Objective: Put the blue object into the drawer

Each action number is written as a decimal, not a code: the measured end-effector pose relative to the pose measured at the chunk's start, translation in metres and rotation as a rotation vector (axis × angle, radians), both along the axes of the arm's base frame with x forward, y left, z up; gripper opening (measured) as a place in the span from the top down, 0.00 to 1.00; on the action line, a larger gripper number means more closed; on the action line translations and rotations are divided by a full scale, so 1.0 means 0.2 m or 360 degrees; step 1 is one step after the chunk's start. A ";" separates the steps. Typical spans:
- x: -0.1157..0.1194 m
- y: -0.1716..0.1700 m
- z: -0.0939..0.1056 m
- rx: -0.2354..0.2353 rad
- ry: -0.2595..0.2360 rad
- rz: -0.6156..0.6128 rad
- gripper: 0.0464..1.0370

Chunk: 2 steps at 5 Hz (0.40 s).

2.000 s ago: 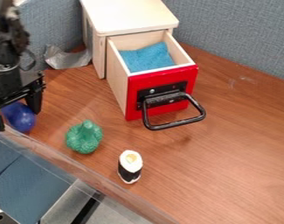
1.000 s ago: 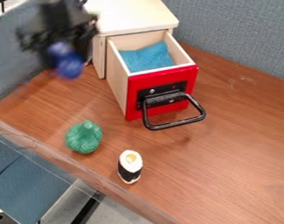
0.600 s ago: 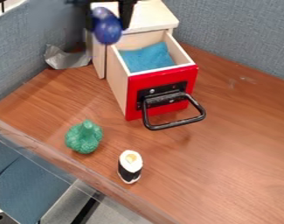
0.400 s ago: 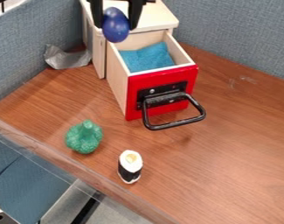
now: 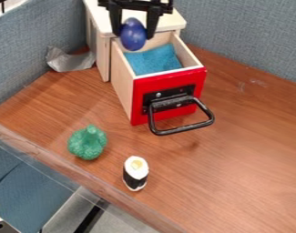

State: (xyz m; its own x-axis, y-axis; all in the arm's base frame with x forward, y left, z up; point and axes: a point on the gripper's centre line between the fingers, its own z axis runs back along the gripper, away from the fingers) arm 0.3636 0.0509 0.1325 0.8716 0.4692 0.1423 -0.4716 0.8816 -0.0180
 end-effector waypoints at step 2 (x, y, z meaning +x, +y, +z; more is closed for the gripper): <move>0.04 -0.15 -0.01 -0.0013 -0.0043 -0.0217 0.32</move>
State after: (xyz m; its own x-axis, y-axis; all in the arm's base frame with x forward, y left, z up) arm 0.3725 0.0217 0.1303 0.9233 0.3478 0.1630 -0.3467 0.9373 -0.0365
